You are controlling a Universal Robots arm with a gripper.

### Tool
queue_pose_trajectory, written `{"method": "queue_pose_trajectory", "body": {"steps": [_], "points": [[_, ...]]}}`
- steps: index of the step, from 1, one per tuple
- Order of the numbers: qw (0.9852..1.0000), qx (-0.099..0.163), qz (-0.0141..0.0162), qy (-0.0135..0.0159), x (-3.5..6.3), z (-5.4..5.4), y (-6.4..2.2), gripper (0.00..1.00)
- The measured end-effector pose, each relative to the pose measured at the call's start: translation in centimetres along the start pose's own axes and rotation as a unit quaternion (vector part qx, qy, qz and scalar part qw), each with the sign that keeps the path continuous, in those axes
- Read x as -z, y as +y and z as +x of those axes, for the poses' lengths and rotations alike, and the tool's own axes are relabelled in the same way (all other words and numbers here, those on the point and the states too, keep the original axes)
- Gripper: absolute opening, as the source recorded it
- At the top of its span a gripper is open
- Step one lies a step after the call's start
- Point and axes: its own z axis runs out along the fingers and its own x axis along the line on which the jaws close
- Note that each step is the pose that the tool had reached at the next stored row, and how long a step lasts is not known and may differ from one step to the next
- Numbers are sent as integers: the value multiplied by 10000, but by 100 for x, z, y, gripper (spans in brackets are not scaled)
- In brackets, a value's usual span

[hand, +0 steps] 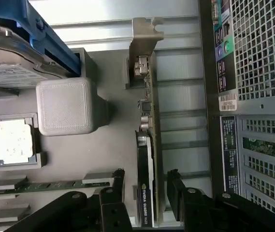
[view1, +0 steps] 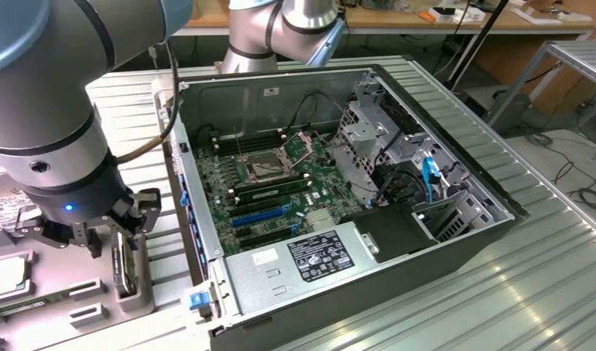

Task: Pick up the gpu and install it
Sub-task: 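Pick up the gpu and move the gpu toward the slot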

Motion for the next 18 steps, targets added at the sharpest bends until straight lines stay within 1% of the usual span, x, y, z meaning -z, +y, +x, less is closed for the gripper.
{"method": "queue_pose_trajectory", "body": {"steps": [2, 3, 5, 6, 7, 10, 11, 12, 16, 18], "points": [[10000, 7, 0, -1, -94, 3, -4, 48], [10000, 9, 1, -1, -120, 4, -5, 48], [10000, 9, 0, -2, -122, 4, -5, 48], [10000, 9, 0, -2, -122, 2, -5, 33], [10000, 9, 0, -2, -124, -25, -3, 33], [10000, 9, 2, -2, -125, -25, -3, 33], [10000, 9, 2, -1, -125, -25, -3, 32], [10000, 9, 2, -2, -125, -25, -3, 27], [10000, 9, 2, -2, -125, -25, -3, 27], [10000, 10, 11, 0, -112, -26, -2, 27]]}}
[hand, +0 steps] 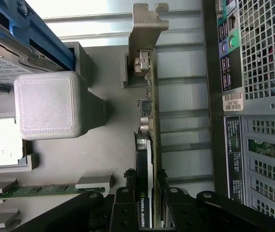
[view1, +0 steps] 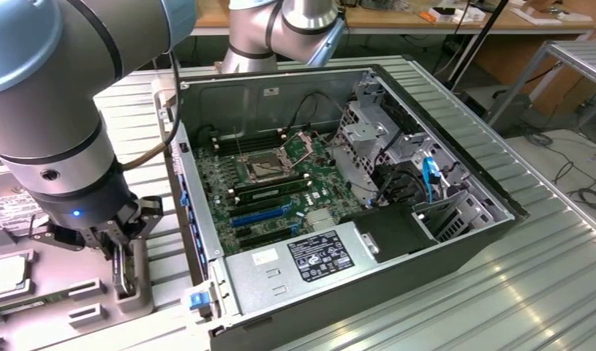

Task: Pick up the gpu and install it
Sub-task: 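Pick up the gpu and move the gpu toward the slot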

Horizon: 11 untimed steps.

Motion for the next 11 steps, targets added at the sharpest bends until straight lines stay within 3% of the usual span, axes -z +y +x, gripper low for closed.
{"method": "queue_pose_trajectory", "body": {"steps": [2, 4, 9, 11], "points": [[10000, -1, 3, 6, 58, 0, 3, 27], [10000, -1, 4, 12, 201, -4, 9, 27], [10000, -1, 4, 13, 680, -16, 29, 27], [10000, -1, 4, 13, 925, -21, 39, 27]]}}
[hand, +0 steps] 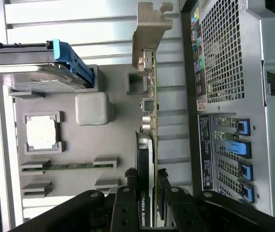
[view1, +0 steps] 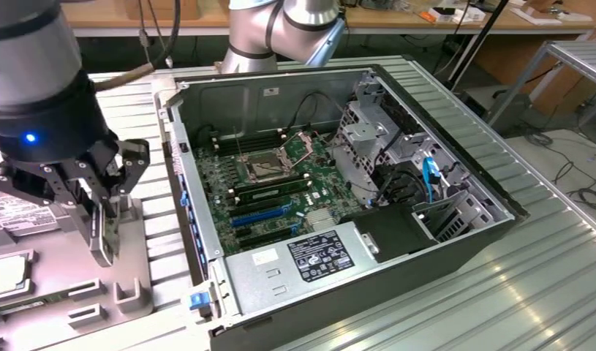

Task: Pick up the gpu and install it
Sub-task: 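Pick up the gpu and move the gpu toward the slot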

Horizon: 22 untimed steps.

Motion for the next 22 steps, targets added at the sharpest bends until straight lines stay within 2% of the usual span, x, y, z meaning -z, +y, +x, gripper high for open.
{"method": "queue_pose_trajectory", "body": {"steps": [1, 4, 6, 7, 8, 10, 13, 17, 19, 21, 22], "points": [[10000, 0, 0, 0, 143, -2, 6, 27], [10000, -2, 0, 0, 444, -5, 18, 27], [10000, -3, -1, -1, 706, -8, 30, 27], [10000, -4, -1, -1, 789, -8, 33, 27], [10000, -3, -1, 0, 790, -16, 34, 27], [10000, -4, 0, 0, 786, -148, 67, 27], [10000, -4, -1, 0, 769, -560, 198, 27], [10000, -3, -1, 0, 753, -1016, 328, 27], [10000, -3, 0, 2, 742, -1358, 408, 27], [10000, -2, 0, 3, 734, -1584, 458, 27], [10000, -2, 0, 4, 729, -1733, 489, 27]]}}
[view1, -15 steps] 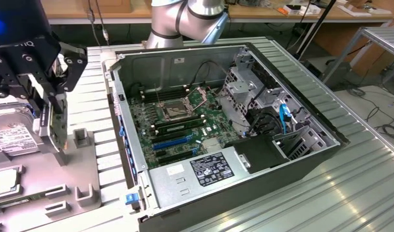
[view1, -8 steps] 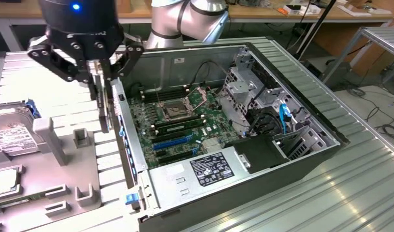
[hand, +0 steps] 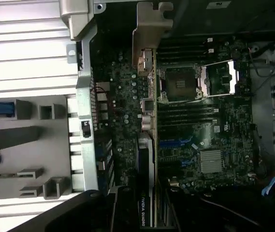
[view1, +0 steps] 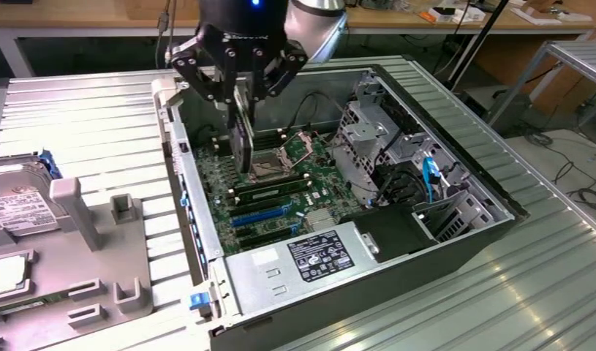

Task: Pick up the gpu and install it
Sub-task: 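Pick up the gpu and move the gpu toward the slot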

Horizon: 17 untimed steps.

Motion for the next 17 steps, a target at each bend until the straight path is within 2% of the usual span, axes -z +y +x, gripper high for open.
{"method": "queue_pose_trajectory", "body": {"steps": [2, 5, 6, 10, 11, 17], "points": [[10000, 4, 0, 1, -10, -321, 65, 27], [10000, 7, 0, 3, -21, -681, 135, 27], [10000, 9, 0, 3, -26, -838, 163, 27], [10000, 17, -1, 4, -41, -1285, 248, 27], [10000, 18, 0, 4, -41, -1318, 252, 27], [10000, 17, -1, 4, -42, -1318, 253, 27]]}}
